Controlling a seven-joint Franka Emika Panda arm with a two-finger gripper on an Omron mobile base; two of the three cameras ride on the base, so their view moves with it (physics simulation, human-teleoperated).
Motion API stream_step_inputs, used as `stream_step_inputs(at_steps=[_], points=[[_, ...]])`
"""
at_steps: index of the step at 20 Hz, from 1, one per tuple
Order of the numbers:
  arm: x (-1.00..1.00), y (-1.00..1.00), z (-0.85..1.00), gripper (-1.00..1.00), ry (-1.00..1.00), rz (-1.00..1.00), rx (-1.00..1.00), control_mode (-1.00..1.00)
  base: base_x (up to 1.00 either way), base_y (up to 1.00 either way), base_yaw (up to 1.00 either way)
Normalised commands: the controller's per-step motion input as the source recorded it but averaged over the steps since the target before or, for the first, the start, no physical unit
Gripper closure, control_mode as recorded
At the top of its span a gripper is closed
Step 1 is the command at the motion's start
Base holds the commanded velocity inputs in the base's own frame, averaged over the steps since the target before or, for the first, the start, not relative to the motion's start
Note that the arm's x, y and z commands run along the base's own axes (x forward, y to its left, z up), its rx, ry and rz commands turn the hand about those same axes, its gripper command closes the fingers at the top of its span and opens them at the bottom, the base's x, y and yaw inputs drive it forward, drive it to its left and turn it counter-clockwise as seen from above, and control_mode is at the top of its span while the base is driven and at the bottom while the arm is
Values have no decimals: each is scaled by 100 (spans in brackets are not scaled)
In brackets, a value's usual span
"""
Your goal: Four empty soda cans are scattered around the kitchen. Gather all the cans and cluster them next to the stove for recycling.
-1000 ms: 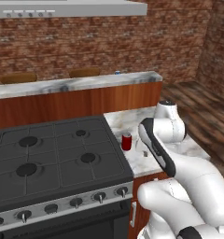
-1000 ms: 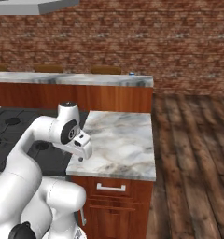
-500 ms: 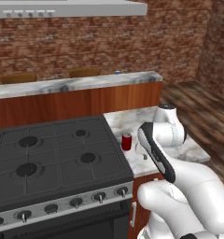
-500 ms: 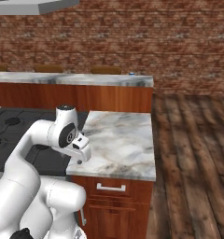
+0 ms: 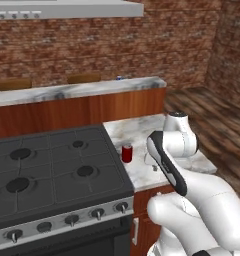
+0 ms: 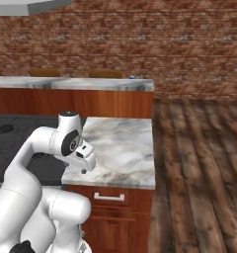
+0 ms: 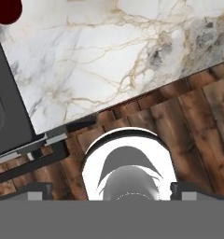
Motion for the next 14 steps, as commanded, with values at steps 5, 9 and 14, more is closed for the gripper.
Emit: stream_step_inputs(at_steps=[5, 9, 14], points=[[0, 0, 0, -100, 0, 0, 0, 100, 19, -54, 2], [0, 0, 0, -100, 0, 0, 0, 100, 32, -47, 16], [0, 0, 0, -100, 0, 0, 0, 100, -1, -2, 36]])
